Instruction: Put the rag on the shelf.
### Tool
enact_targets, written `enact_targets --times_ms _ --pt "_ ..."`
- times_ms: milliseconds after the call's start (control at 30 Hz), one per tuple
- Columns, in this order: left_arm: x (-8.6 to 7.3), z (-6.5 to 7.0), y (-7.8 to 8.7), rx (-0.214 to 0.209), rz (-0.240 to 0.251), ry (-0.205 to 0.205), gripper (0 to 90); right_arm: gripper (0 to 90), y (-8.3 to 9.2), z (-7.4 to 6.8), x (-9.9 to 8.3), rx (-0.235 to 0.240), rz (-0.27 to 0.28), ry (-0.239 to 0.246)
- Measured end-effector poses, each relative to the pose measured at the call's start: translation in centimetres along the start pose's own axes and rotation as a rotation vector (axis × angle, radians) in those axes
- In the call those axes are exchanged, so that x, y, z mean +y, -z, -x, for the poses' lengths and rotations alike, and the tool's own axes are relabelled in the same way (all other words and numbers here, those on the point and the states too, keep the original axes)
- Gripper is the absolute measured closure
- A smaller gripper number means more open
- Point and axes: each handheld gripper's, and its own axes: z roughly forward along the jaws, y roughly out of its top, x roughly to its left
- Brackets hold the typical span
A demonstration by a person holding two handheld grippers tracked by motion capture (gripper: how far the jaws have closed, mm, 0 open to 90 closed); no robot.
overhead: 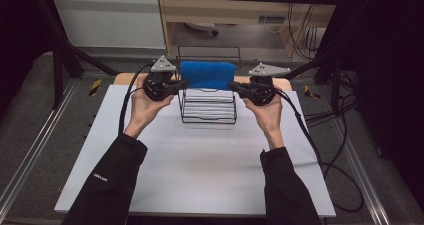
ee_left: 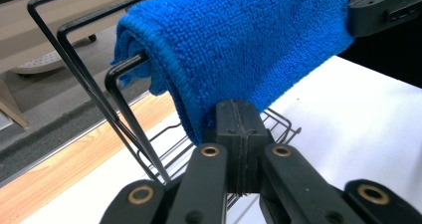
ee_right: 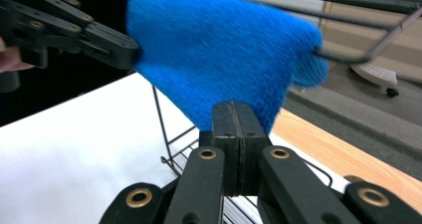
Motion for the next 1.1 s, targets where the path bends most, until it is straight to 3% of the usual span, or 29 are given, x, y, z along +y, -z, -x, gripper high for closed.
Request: enact_targets --times_ms 267,467,800,1100 --pt "0.0 0.2 0.0 -0.002 0.006 -0.01 89.9 87.5 -0.2 0.1 -0.3 -0.018 0.019 0.012" --pt "-0.6 0.2 1.2 -0.008 0.009 -0.007 85.6 76.6 1.2 -0.2 -0.2 -0.01 0.048 0.015" --pt "-3.9 0.0 3.2 -0.007 -0.011 0.037 56.8 37.0 3.7 -0.6 -1.0 -0.021 0.052 -0.031" --pt "-8.5 0.0 4.3 -0.012 -0.079 0.081 29.5 14.6 5.2 0.0 -3.6 -0.026 0.009 -0.065"
